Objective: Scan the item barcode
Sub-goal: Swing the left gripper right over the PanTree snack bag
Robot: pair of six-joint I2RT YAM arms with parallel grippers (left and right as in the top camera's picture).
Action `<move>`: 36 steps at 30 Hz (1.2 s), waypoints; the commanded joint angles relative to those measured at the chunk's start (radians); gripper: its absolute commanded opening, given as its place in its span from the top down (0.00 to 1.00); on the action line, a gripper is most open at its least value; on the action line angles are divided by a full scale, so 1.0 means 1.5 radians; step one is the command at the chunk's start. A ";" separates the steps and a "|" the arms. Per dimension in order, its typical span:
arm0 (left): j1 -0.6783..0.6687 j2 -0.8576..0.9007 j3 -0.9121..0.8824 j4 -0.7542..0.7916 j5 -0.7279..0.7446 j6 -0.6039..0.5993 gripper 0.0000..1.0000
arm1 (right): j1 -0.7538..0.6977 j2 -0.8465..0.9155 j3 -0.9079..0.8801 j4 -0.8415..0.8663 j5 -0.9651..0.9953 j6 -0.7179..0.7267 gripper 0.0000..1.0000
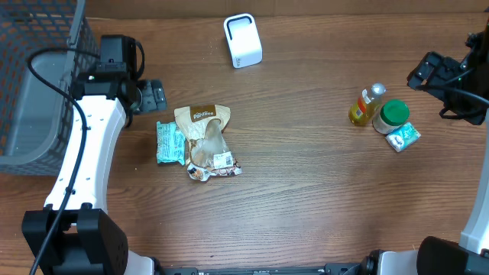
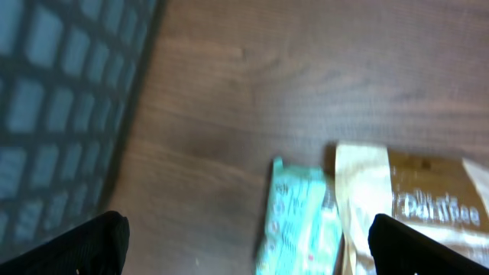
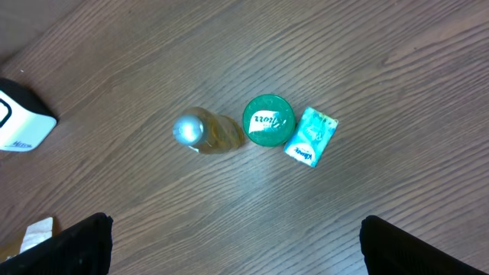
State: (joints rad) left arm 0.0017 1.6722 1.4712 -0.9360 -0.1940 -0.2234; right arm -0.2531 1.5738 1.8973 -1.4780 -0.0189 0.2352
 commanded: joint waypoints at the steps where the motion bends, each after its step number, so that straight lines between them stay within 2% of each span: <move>1: -0.001 0.001 0.011 0.033 -0.032 0.029 0.00 | -0.001 -0.007 0.013 0.002 0.004 0.003 0.00; 4: -0.002 0.001 0.011 0.074 -0.027 0.029 0.00 | -0.001 -0.007 0.013 0.002 0.004 0.003 0.00; 6: -0.002 0.001 0.011 0.089 0.009 -0.002 0.00 | -0.001 -0.007 0.013 0.002 0.004 0.003 0.00; 8: -0.001 0.001 0.011 0.054 0.123 -0.039 0.00 | -0.001 -0.007 0.013 0.002 0.004 0.003 0.00; 11: -0.003 0.004 0.011 0.023 0.278 -0.041 0.02 | -0.001 -0.007 0.013 0.002 0.004 0.003 0.00; 12: -0.004 0.004 0.011 0.013 0.308 -0.028 0.19 | -0.001 -0.007 0.013 0.002 0.004 0.003 0.00; 13: -0.007 0.006 0.010 0.005 0.324 -0.013 0.48 | -0.001 -0.007 0.013 0.002 0.004 0.003 0.00; 15: -0.018 0.006 0.003 -0.024 0.329 -0.007 0.90 | -0.001 -0.007 0.013 0.002 0.004 0.003 0.00; 16: -0.024 0.006 0.000 -0.036 0.330 -0.006 0.96 | -0.001 -0.007 0.013 0.002 0.004 0.003 0.00; 23: -0.080 0.006 -0.054 -0.057 0.326 0.007 0.96 | -0.001 -0.007 0.013 0.002 0.004 0.003 0.00; 36: -0.196 0.006 -0.173 0.034 0.266 0.004 0.96 | -0.001 -0.007 0.013 0.002 0.004 0.003 0.00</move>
State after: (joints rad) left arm -0.2607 1.6741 1.2388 -0.9047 0.2428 -0.2321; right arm -0.2527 1.5738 1.8973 -1.4788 -0.0181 0.2356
